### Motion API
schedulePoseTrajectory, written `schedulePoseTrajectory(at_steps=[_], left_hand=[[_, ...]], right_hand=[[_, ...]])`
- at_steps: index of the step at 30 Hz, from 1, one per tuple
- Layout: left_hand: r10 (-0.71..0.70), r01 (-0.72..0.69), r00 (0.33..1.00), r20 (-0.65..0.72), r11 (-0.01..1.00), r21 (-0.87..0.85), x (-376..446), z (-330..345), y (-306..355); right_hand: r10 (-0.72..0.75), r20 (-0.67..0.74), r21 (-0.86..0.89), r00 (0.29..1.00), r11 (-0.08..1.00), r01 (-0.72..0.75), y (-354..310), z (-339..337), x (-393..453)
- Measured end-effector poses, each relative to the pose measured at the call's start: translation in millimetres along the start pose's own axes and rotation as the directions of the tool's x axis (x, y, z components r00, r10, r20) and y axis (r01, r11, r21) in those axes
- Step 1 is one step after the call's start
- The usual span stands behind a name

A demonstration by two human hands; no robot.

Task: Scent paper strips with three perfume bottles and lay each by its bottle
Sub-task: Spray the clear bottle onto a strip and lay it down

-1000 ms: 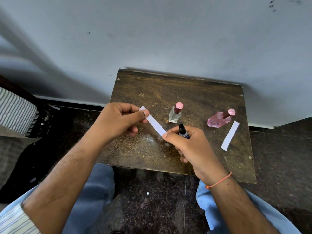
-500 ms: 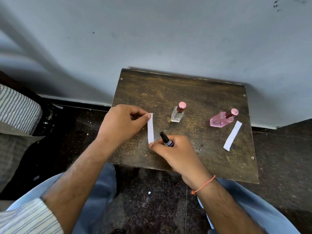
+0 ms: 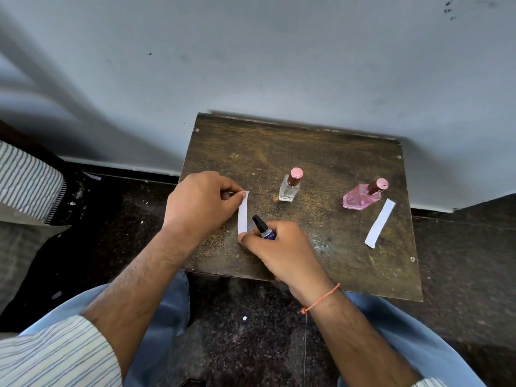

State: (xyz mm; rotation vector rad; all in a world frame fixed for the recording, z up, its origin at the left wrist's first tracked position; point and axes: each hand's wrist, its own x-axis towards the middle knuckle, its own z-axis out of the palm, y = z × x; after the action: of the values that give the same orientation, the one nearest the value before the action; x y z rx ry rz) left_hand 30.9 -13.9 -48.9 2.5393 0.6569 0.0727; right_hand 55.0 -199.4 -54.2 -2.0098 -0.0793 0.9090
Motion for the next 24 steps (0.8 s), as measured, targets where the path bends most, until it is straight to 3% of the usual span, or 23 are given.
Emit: schedulePoseTrajectory(at_steps=[20,24], left_hand=[[-0.028,0.028,1.000,0.001,1.000,0.004,2,-1,-3],[-0.042,0.042,0.999,0.003,0.999,-0.001,3,-1,-4]], right_hand=[[-0.049,-0.014,-0.101,0.999,0.994,0.048,4,13,4],[-0.070,0.051,-0.275,0.996,0.958,0.081,-6,-7,-3]])
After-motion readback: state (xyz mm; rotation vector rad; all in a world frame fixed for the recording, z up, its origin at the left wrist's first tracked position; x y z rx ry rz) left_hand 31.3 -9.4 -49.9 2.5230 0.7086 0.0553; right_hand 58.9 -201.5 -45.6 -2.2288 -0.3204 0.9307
